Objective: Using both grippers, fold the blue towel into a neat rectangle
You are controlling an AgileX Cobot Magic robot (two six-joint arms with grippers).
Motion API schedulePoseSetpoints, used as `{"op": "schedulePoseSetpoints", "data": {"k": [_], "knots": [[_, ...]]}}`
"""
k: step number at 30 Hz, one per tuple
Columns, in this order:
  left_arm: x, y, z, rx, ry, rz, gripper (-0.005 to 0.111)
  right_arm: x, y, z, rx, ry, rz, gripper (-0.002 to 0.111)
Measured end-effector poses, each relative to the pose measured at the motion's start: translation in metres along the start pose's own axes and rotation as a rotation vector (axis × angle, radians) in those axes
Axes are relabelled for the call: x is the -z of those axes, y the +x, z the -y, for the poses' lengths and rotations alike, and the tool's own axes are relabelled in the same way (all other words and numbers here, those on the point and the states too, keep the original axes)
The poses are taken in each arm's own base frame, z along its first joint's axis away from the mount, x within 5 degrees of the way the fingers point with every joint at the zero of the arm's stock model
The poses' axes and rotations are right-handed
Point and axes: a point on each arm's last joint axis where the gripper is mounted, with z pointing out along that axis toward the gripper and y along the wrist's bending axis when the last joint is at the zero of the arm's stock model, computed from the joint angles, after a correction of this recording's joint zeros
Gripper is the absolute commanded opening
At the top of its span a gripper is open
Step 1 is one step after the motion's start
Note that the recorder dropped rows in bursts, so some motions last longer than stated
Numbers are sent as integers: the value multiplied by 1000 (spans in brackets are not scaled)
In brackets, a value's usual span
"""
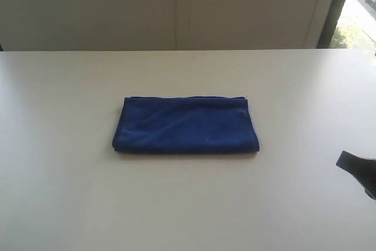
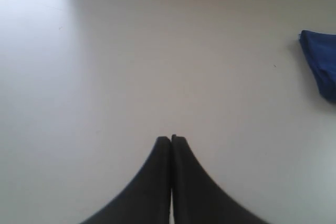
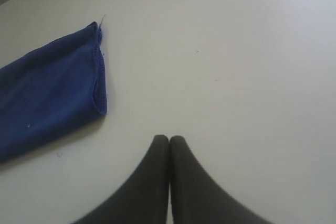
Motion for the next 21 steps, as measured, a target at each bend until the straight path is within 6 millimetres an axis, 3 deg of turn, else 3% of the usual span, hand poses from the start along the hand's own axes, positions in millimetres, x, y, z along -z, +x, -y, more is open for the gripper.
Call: {"op": "schedulePoseSetpoints", "data": {"k": [10,17,21], "knots": [[0,0,0,0,0,0,0,3,-1,-1,-2,-11,15,0],[0,0,0,0,0,0,0,26,-12,-6,-8,-90,144,0],[0,0,0,0,0,0,0,53,-21,-8,67,-153,303,0]]}}
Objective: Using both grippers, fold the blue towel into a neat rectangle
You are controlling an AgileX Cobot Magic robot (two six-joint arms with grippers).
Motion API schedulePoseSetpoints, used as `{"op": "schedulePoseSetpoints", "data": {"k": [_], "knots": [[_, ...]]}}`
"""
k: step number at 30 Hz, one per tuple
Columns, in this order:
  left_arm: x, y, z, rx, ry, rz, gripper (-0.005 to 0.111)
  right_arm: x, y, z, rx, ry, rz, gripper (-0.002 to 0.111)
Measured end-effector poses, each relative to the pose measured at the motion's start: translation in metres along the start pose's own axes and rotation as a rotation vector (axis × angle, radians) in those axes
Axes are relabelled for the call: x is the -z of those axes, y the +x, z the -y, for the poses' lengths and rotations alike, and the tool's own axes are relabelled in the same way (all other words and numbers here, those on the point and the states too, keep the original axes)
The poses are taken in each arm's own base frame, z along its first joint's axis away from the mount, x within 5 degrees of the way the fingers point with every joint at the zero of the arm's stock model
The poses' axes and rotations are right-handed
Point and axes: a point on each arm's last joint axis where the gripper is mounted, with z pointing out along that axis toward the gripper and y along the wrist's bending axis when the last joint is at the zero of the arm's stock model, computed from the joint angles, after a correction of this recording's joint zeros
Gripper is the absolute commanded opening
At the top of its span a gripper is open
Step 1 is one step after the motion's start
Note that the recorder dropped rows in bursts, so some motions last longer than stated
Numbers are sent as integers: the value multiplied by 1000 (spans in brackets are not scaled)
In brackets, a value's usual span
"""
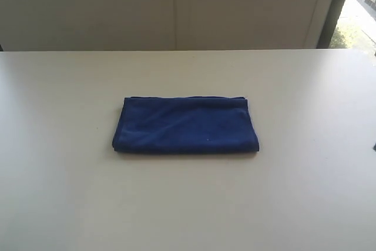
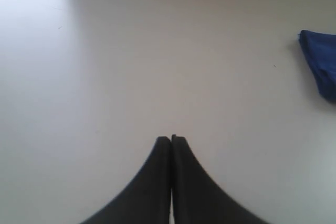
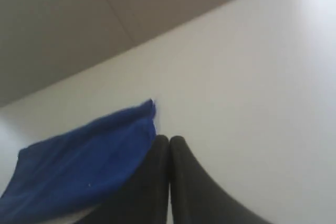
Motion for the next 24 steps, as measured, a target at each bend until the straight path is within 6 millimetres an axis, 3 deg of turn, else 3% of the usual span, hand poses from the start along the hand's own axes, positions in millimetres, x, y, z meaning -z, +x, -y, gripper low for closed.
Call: {"op": "schedulePoseSetpoints", "data": {"k": [5,10,14,17,19,20,24], "knots": [[0,0,0,0,0,0,0,40,-22,5,40,33,304,0],[0,0,0,0,0,0,0,82,-31,1,64,13,590,0],[0,0,0,0,0,-2,0,89,-31,0,75,5,660,0],[0,0,0,0,0,-2,0,82,-21,5,188,31,656,0],[0,0,0,0,0,-2,0,72,-4,11,270,39,603,0],[0,0,0,0,0,-2,0,63,12,18,288,59,514,0],[0,0,0,2,0,-2,0,53,40,34,229,169,195,0]]}}
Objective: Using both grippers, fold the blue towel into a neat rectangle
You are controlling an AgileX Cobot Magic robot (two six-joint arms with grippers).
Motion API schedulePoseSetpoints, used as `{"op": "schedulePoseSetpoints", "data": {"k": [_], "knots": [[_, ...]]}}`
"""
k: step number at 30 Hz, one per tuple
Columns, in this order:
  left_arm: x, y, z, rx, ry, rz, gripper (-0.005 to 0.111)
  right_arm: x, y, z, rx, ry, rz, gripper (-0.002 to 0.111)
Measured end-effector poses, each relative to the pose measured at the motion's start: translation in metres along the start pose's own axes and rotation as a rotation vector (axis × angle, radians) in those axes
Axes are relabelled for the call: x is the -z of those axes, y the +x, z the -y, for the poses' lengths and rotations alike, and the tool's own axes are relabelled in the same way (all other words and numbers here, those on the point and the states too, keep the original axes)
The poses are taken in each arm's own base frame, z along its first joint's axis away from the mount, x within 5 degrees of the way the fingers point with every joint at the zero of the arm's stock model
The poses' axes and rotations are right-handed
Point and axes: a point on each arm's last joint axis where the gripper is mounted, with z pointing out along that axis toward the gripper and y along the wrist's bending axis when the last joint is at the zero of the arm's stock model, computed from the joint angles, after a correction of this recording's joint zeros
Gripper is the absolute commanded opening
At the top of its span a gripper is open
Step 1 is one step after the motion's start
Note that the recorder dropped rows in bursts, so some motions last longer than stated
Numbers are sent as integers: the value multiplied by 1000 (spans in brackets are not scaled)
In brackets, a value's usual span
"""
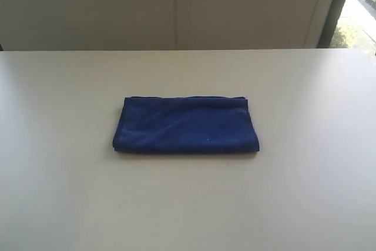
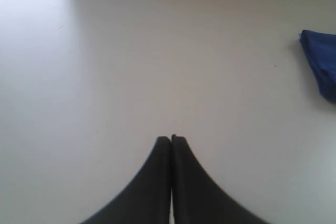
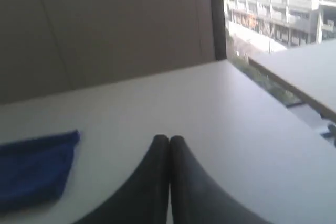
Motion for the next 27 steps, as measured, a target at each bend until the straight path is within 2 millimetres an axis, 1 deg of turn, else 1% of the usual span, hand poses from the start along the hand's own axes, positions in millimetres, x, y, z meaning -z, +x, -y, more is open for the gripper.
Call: {"op": "schedulePoseSetpoints", "data": {"k": [2,5,19,27], "knots": [[0,0,0,0,0,0,0,0,9,2,32,22,-101,0],[0,0,0,0,0,0,0,1,13,2,101,4,-135,0],[0,0,0,0,0,0,0,1,15,-6,138,-149,-157,0],[0,0,0,0,0,0,0,1,15,-7,137,-155,-160,0]]}}
